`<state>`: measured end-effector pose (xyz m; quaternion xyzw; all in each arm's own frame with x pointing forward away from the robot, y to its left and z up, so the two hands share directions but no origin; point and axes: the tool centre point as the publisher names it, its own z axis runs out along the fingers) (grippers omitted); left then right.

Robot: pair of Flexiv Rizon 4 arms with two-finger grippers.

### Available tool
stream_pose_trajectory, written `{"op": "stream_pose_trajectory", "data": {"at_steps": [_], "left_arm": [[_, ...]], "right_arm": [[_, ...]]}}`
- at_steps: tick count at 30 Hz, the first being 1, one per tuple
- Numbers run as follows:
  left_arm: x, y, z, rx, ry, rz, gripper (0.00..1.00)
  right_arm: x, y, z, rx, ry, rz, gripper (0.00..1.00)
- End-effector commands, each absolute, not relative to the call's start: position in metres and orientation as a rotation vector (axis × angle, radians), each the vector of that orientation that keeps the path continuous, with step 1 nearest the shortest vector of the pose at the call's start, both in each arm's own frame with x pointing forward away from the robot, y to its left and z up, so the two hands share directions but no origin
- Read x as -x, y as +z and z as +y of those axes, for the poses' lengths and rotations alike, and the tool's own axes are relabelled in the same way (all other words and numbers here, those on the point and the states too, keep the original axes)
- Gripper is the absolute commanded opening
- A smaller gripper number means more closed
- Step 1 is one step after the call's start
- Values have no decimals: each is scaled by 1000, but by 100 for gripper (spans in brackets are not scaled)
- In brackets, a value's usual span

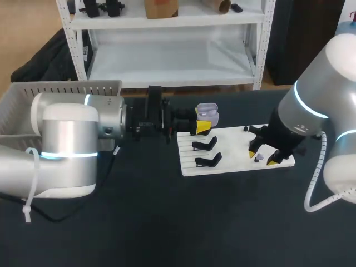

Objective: Pick up each earbud case from the left stands, insert the matching earbuds, close the lid, and place the case in the box.

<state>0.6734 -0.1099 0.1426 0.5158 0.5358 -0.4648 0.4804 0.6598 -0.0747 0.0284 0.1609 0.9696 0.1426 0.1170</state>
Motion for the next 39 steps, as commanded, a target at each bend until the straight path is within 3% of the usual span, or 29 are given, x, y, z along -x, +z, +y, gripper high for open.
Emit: {"op": "stream_pose_trajectory", "data": {"at_steps": [1,25,35,39], "left_arm": [[-673,142,-110,-1254,-1131,1306,0],[-673,142,-110,-1254,-1131,1306,0],[-673,142,-110,-1254,-1131,1306,0],[-673,142,-110,-1254,-1131,1306,0]], "right_arm": [[-660,28,-74,-438,423,2868,49],[-656,25,-72,-322,419,2913,35],[-658,21,-70,-303,415,2929,36],[-660,21,-69,-298,413,2930,31]]}}
